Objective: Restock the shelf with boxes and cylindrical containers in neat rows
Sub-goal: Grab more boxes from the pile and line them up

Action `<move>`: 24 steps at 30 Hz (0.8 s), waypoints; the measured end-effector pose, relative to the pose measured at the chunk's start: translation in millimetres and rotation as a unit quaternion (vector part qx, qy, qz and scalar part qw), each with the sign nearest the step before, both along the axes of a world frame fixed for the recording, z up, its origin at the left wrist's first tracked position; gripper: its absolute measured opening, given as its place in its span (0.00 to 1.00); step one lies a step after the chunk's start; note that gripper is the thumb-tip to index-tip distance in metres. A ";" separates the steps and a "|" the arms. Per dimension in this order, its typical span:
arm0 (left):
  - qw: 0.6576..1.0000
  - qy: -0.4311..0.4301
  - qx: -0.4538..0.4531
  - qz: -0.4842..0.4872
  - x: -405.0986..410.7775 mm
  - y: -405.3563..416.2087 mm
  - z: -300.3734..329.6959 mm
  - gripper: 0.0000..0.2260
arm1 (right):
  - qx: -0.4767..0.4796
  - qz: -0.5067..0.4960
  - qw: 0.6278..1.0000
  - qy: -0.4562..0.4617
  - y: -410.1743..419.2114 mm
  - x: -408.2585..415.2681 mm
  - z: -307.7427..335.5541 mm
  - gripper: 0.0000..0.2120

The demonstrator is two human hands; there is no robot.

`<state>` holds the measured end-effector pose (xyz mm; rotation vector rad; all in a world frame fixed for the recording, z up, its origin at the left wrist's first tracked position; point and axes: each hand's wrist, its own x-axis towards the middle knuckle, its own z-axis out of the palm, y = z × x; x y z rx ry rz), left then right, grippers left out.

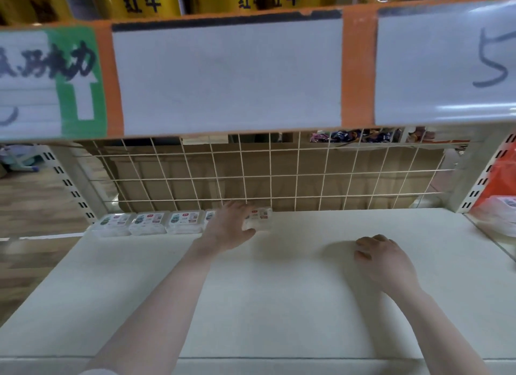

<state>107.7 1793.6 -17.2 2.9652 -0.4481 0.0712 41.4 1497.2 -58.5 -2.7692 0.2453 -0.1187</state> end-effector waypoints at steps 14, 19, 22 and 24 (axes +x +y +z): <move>0.986 -0.042 -0.033 0.158 -132.3 -42.9 -25.0 0.19 | 0.009 0.049 0.998 -0.027 -14.0 -33.4 3.0 0.11; 0.978 -0.047 -0.058 0.197 -166.6 -51.5 -14.4 0.18 | 0.040 0.036 0.998 -0.043 -10.6 -58.7 10.1 0.13; 0.975 -0.056 -0.069 0.202 -182.4 -53.2 -9.1 0.18 | 0.061 0.021 0.997 -0.052 -11.1 -79.4 13.4 0.16; 0.975 -0.056 -0.071 0.204 -194.4 -53.6 -7.3 0.19 | 0.070 0.013 0.995 -0.070 -9.9 -97.0 14.5 0.17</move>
